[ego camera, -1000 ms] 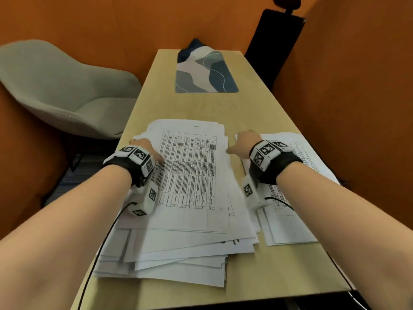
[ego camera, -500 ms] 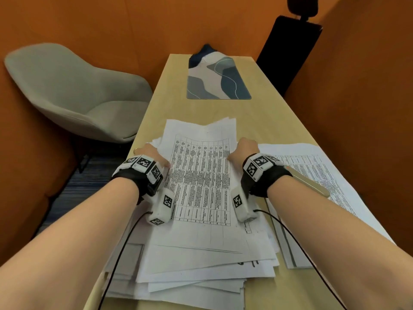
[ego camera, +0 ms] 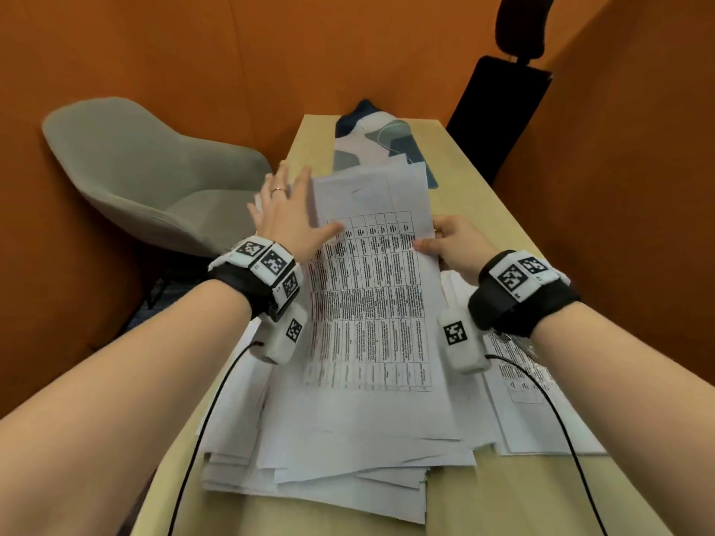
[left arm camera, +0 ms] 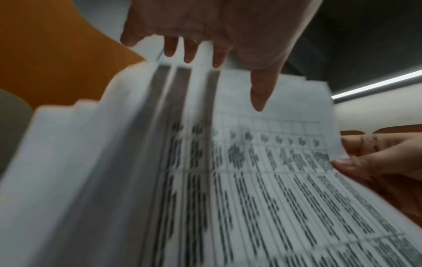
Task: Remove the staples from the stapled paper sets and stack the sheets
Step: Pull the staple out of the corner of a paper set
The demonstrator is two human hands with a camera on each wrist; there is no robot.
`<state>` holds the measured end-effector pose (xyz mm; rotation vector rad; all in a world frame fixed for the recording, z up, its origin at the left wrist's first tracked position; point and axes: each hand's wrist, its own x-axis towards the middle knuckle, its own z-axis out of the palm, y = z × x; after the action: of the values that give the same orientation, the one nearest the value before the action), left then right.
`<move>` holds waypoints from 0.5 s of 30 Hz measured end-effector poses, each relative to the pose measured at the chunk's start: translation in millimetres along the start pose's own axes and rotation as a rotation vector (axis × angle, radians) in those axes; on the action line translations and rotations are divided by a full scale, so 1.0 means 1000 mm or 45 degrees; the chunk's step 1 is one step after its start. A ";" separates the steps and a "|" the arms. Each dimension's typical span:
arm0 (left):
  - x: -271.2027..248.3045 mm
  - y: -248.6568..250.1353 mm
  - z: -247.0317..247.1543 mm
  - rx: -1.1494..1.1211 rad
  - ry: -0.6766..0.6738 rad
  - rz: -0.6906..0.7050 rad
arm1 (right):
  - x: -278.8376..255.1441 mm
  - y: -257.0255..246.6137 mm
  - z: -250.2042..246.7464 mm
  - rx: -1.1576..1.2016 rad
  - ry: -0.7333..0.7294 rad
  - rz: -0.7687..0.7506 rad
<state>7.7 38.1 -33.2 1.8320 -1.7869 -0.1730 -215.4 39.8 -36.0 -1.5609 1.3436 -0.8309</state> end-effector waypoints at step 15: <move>-0.026 0.015 -0.023 -0.487 0.056 0.157 | -0.024 -0.003 0.023 -0.231 0.160 -0.195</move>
<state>2.3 70.9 -14.8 1.4421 -1.6933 -0.3946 -198.3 68.0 -40.1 -1.7960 1.4354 -0.9358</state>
